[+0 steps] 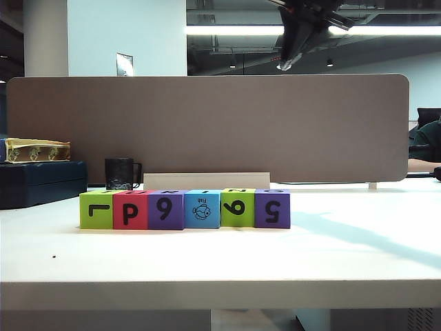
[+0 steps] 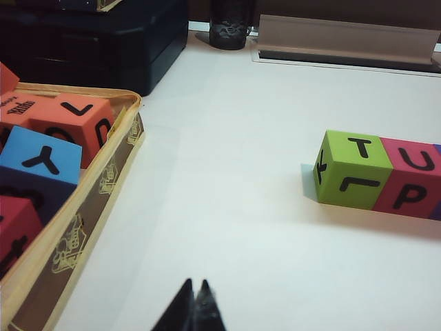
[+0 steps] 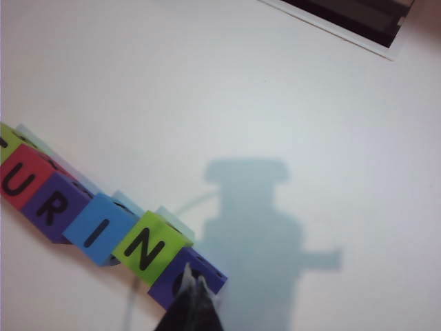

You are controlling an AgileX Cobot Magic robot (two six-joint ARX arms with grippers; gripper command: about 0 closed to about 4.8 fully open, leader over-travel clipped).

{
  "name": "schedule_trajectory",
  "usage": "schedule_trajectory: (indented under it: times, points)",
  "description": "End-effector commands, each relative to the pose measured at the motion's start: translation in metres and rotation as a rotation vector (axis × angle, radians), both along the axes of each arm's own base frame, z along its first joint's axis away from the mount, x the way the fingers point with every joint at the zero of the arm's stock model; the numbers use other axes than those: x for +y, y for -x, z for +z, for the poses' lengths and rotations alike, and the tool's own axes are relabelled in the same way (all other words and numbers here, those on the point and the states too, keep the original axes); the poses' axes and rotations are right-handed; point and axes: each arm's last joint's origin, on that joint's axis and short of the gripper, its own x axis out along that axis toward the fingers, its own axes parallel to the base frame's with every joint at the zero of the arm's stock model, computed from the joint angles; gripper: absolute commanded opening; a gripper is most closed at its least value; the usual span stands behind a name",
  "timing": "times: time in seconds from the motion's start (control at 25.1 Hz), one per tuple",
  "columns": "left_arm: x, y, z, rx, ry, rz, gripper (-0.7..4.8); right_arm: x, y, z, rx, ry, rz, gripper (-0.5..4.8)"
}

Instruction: Select the appropriate blocks from the scattered letter blocks on the table and arrange them in a row to spell out "TURING".

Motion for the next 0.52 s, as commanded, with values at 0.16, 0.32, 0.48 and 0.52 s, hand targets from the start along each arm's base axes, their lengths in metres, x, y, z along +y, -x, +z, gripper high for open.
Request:
schedule_trajectory:
  times: [0.16, 0.32, 0.48, 0.52]
  points:
    - [0.0, 0.0, 0.0, 0.005, 0.003, -0.003, -0.05, -0.016, 0.008, -0.004, -0.092, -0.026, -0.037, -0.01]
    - [0.0, 0.0, 0.0, 0.005, 0.003, -0.003, -0.05, -0.032, 0.019, -0.005, -0.096, -0.026, -0.067, -0.01]
    - [0.0, 0.0, 0.0, 0.005, 0.003, -0.003, -0.05, -0.052, 0.035, -0.002, -0.127, -0.034, -0.111, -0.01]
    - [0.0, 0.0, 0.0, 0.005, 0.003, -0.003, -0.05, -0.056, 0.038, 0.0, -0.137, -0.037, -0.119, -0.01]
